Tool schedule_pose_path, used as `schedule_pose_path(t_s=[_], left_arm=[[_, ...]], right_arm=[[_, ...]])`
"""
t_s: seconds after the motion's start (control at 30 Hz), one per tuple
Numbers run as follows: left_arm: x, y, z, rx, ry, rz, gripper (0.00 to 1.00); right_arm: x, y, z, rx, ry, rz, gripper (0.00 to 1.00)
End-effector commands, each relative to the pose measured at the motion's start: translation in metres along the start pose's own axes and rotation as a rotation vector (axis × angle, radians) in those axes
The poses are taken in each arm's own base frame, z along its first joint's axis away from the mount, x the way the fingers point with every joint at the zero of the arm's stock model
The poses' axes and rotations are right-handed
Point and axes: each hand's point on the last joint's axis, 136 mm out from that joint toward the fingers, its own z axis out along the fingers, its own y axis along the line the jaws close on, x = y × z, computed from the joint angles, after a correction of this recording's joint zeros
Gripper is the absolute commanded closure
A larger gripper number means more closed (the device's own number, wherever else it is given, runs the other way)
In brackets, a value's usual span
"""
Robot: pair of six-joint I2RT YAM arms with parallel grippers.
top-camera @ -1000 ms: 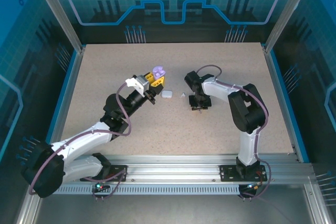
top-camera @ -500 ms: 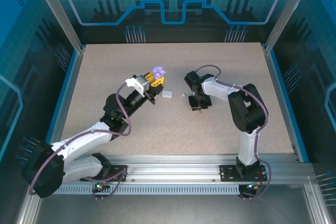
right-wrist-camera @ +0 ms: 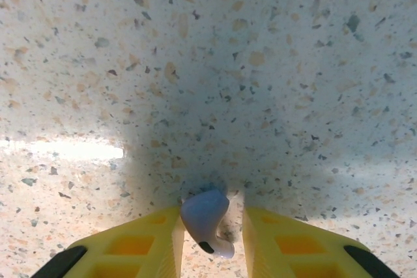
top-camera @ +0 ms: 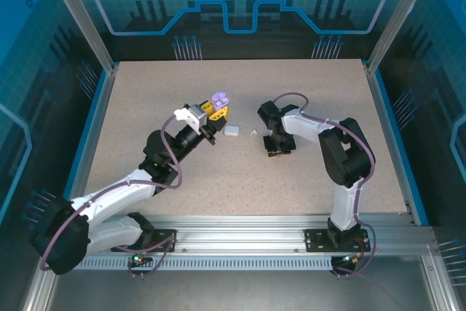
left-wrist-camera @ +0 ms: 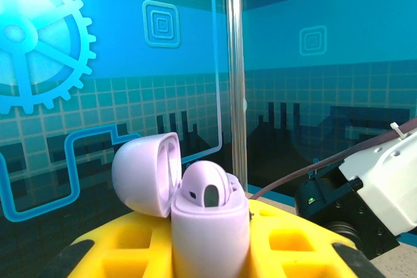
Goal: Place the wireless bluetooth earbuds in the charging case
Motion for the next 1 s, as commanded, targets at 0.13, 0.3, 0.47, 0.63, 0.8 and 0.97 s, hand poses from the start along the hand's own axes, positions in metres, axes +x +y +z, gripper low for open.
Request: schedule_pose_path(t_s=[0.13,0.3,0.47,0.63,0.8,0.97], left_arm=[[-0.023,-0.003,0.002,0.015,-0.057,-0.016,1.00],[-0.022,-0.003,0.003,0.016,-0.054,-0.015,1.00],[-0.022,-0.003,0.003,0.016,-0.054,-0.015,1.00],[-0.022,-0.003,0.004,0.017,-0.055,-0.019,1.00],[-0.022,-0.003,0.004,0.020,-0.053,-0.019,1.00],[-0.023,-0.004,0.003,0.021,-0.055,-0.020,1.00]], right_arm=[[-0.001,-0.002,0.003,0.003,0.038,-0.003,0.71],[-0.009,0.001,0.002,0.003,0.028,-0.006,0.71],[-0.011,0.001,0.000,0.008,0.029,-0.016,0.72],[-0.010,0.000,0.002,0.012,0.035,-0.025,0.75],[-0.007,0.001,-0.003,-0.005,0.025,-0.025,0.82],[-0.007,0.003,-0.025,-0.041,-0.033,-0.005,0.82]])
